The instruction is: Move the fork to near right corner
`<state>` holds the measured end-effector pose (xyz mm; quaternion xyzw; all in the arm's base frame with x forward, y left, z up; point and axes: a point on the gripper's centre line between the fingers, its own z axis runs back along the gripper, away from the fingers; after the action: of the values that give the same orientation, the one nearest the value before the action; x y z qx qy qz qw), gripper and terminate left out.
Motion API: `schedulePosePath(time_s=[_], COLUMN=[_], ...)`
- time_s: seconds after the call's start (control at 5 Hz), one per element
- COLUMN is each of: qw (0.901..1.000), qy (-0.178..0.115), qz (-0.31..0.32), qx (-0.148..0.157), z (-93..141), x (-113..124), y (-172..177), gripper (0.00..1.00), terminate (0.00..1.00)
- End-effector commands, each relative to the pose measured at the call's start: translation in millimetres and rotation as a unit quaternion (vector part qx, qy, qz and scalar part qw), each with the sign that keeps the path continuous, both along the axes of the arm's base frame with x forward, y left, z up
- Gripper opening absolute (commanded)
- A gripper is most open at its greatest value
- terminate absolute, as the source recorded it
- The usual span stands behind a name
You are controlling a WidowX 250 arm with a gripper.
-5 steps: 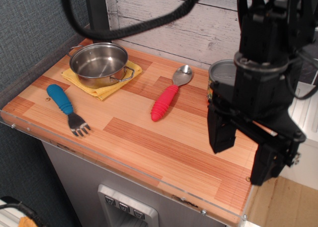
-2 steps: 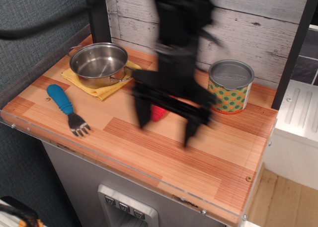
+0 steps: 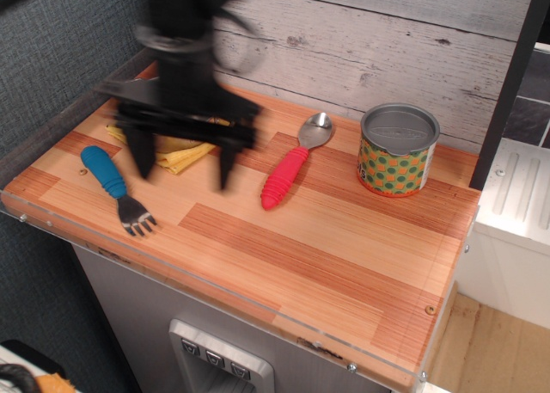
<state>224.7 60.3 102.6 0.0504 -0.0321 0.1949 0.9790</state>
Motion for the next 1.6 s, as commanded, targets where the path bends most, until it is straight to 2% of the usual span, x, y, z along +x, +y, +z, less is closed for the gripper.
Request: schedulePosePath(time_s=[0.0,0.4,0.6,1.0,1.4], qw=[0.9920,0.9807,0.9759,0.9690,0.9646], qy=[-0.025,-0.059,-0.070,-0.077,-0.072], qz=[0.122,0.183,0.202,0.234,0.253], qx=[0.021,0.034,0.044,0.024,0.017], z=[-7.9,-24.8,-34.1,-53.4,-70.5], x=[-4.8,2.0,6.8,11.2,12.1], y=[56.1,85.2,88.5,99.8,107.5], gripper=[1.00,1.00,1.00,1.00,1.00], terminate=[0.00,0.00,0.00,0.00,0.00])
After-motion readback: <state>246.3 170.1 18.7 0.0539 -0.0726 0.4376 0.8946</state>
